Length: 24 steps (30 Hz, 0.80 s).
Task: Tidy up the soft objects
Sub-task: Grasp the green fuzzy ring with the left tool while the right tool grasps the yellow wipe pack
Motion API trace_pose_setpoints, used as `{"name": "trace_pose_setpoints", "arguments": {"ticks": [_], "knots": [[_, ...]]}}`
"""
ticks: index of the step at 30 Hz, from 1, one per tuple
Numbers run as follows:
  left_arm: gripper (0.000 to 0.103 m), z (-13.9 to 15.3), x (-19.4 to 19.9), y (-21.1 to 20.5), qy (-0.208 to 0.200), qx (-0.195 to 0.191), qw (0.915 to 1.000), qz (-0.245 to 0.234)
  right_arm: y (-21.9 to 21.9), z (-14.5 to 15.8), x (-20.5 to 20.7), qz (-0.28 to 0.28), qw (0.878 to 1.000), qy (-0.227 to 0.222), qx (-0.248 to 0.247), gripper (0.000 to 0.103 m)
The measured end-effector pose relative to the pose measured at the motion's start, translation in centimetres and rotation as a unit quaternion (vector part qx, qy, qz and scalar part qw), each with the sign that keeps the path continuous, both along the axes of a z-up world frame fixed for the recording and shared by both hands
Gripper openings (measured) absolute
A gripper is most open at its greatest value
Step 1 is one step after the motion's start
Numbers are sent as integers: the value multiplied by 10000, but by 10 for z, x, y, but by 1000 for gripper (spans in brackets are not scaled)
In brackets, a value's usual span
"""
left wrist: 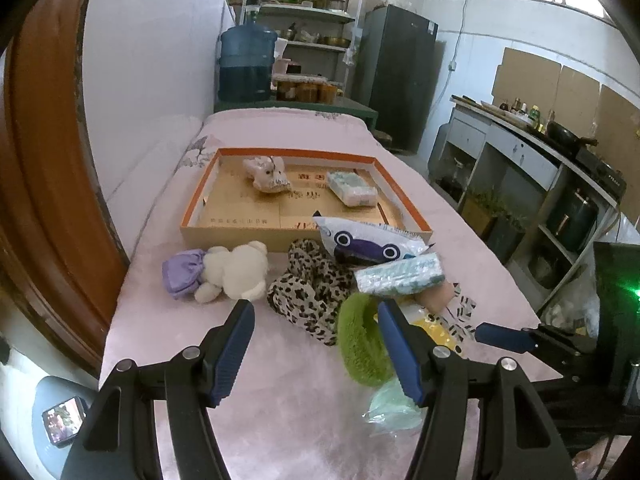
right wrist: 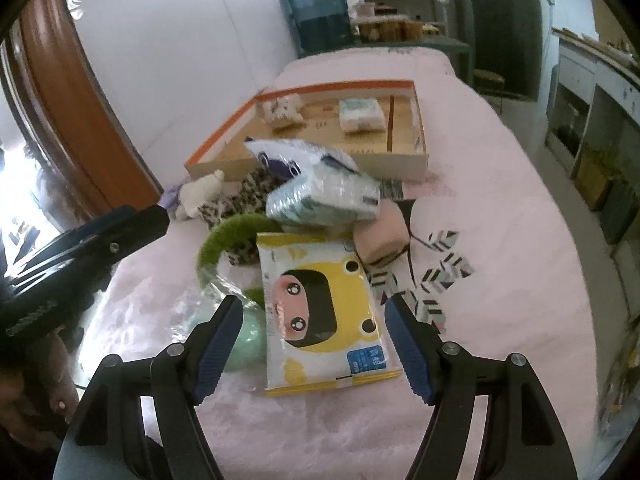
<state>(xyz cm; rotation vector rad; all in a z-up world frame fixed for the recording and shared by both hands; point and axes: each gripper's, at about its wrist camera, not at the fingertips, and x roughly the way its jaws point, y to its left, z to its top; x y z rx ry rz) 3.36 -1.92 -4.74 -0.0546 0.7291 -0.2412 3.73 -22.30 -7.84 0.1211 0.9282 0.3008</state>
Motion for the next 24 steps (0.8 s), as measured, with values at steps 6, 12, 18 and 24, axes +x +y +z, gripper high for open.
{"name": "trace_pose_setpoints", "arguments": {"ticks": [6,12,18,24], "knots": [[64,-10,6,-2,137,-38,9999,-51,-2,-16,11,49,9996,273,68,76],[64,-18,10,-7,258,-74,9995,-179,-3,-23,19,34,9994,331,67,76],[64,-28,15,-12,457,-136,9983,-323,-5,-30,25,51,9989,441,181,77],[52,-42,24,-16,729,-278,9961,-421,-5,-33,30,98,9988,433,219,78]]}}
